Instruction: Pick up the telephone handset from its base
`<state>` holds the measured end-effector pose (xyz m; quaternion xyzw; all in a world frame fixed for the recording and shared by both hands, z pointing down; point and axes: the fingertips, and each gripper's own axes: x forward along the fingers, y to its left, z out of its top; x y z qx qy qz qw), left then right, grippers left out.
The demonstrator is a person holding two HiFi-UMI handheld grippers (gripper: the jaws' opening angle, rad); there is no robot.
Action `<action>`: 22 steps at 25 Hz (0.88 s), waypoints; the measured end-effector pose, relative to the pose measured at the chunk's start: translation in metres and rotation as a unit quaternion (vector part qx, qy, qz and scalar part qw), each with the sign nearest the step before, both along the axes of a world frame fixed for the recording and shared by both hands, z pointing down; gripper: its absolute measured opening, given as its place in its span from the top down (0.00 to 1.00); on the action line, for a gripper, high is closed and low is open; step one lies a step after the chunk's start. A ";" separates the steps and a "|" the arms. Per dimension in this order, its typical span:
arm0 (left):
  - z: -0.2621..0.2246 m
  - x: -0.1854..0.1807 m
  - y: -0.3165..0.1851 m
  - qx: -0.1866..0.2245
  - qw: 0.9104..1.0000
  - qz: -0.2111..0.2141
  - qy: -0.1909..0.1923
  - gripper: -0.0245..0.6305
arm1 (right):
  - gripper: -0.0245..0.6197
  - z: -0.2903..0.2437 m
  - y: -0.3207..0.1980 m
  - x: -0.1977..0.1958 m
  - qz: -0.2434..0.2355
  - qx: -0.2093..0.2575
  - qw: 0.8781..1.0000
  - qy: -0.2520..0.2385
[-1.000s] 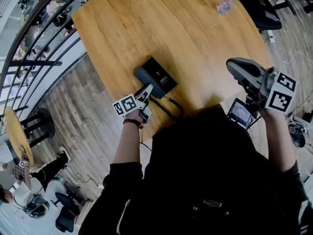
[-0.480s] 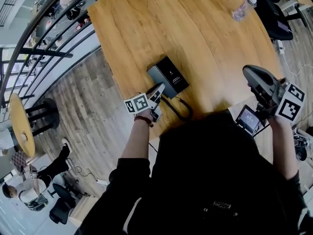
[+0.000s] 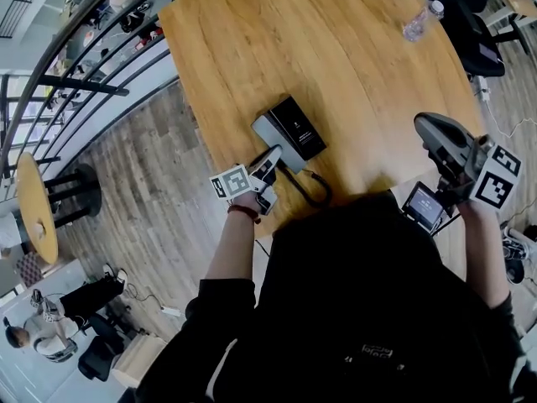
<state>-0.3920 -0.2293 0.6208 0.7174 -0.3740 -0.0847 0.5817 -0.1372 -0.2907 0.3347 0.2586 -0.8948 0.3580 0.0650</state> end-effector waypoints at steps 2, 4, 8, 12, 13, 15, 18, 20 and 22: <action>-0.011 0.000 0.001 0.010 1.000 -0.003 0.013 0.85 | 0.94 -0.002 -0.002 -0.004 -0.004 0.006 1.000 -0.008; -0.023 0.000 0.004 0.021 0.999 -0.006 0.024 0.85 | 0.94 -0.007 -0.004 -0.008 -0.005 0.009 1.000 -0.025; -0.049 -0.004 0.013 0.035 0.999 -0.017 0.014 0.85 | 0.94 -0.016 -0.002 -0.017 -0.017 0.027 0.999 -0.018; -0.081 -0.024 0.026 0.046 0.998 -0.046 0.014 0.85 | 0.94 -0.025 0.002 -0.029 -0.035 0.038 0.999 -0.018; -0.088 -0.026 0.031 0.049 0.998 -0.047 0.015 0.85 | 0.94 -0.028 0.004 -0.032 -0.040 0.040 0.998 -0.020; -0.105 -0.026 0.037 0.063 0.997 -0.037 0.014 0.85 | 0.94 -0.031 0.007 -0.040 -0.050 0.045 0.998 -0.023; -0.138 -0.027 0.039 0.088 0.995 -0.031 0.023 0.85 | 0.94 -0.036 0.012 -0.058 -0.069 0.050 0.996 -0.029; -0.157 -0.027 0.041 0.101 0.994 -0.032 0.032 0.85 | 0.94 -0.039 0.015 -0.069 -0.085 0.052 0.995 -0.033; -0.179 -0.027 0.044 0.122 0.991 -0.028 0.041 0.85 | 0.94 -0.042 0.018 -0.079 -0.098 0.055 0.993 -0.037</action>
